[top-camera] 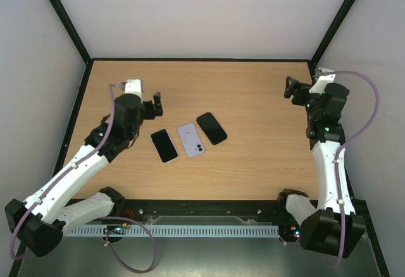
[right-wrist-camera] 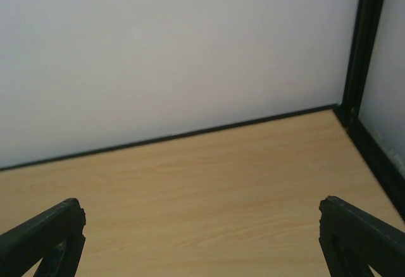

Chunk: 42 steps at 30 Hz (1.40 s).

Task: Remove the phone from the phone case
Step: Move the phone to the center of the board.

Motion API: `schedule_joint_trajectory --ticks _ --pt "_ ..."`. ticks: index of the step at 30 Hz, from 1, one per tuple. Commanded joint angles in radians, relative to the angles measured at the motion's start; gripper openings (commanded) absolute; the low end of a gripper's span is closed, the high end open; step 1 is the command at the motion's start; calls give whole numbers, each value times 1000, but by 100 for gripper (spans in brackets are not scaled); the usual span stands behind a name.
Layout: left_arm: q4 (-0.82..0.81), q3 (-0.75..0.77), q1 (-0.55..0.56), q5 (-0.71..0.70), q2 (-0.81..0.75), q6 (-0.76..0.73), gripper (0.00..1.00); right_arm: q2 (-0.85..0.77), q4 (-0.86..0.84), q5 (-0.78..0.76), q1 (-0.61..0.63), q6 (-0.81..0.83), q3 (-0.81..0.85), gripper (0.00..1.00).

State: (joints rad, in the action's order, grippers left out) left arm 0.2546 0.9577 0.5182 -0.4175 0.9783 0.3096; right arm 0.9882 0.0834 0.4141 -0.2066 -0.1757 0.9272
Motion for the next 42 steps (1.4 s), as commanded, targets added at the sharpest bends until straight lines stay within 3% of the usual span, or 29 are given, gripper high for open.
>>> schedule_joint_trajectory --ticks 1,6,9,11,16,21,25,27,37,42 --pt "-13 -89 115 0 4 127 99 13 69 33 50 113 -34 98" --pt "-39 -197 271 -5 28 238 91 66 176 57 120 250 -36 98" --pt "-78 -246 349 15 68 289 68 127 262 76 173 344 -9 98" --pt "-100 -262 399 25 110 327 59 167 302 85 216 389 -2 94" --pt "-116 -241 528 0 244 407 73 290 368 74 356 465 10 82" --pt "-158 -224 621 -19 358 477 81 419 383 53 487 438 20 77" --pt "-197 -239 649 -29 391 522 82 507 385 29 576 429 21 93" --pt "-204 -248 656 -41 384 542 83 544 385 10 624 425 26 96" --pt "-210 -354 647 -91 255 649 87 746 362 -133 743 329 159 98" --pt "-195 -406 609 -95 158 693 88 863 406 -104 749 283 275 98"
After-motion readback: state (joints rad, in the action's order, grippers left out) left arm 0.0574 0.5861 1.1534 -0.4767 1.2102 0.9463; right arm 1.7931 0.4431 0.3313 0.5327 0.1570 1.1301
